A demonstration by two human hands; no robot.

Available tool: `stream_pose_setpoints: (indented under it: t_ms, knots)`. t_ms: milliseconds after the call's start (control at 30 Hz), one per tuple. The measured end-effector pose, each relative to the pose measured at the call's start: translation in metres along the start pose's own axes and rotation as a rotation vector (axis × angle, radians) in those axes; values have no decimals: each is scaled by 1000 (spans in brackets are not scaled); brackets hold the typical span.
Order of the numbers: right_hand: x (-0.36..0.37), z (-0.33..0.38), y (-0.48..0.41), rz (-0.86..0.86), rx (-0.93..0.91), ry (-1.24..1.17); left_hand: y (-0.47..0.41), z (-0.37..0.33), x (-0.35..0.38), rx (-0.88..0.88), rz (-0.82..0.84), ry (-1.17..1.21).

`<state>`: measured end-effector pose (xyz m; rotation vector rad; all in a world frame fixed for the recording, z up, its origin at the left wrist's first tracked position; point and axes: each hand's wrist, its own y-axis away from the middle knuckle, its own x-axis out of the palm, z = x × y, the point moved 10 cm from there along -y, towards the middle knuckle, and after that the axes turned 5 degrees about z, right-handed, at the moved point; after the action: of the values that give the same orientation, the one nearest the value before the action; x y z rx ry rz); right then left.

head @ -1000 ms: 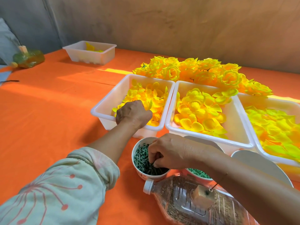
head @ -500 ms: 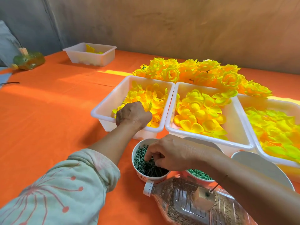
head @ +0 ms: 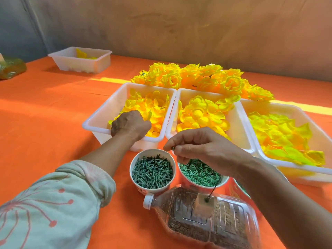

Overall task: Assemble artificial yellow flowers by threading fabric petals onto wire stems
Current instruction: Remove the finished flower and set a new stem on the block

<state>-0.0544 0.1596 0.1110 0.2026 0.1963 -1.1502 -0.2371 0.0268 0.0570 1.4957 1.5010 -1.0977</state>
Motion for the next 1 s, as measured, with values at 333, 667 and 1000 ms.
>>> stream_pose_setpoints:
  t_ms: [333,667,1000]
  knots:
    - [-26,7,61,-184,-90,-333,4,-2,-2,4,27,19]
    - [-20,8,86,-145,-147,-447,4,-2,-2,-17,31,-2]
    - [-11,23,92,-183,-158,-213,2,-4,-1,10,13,-30]
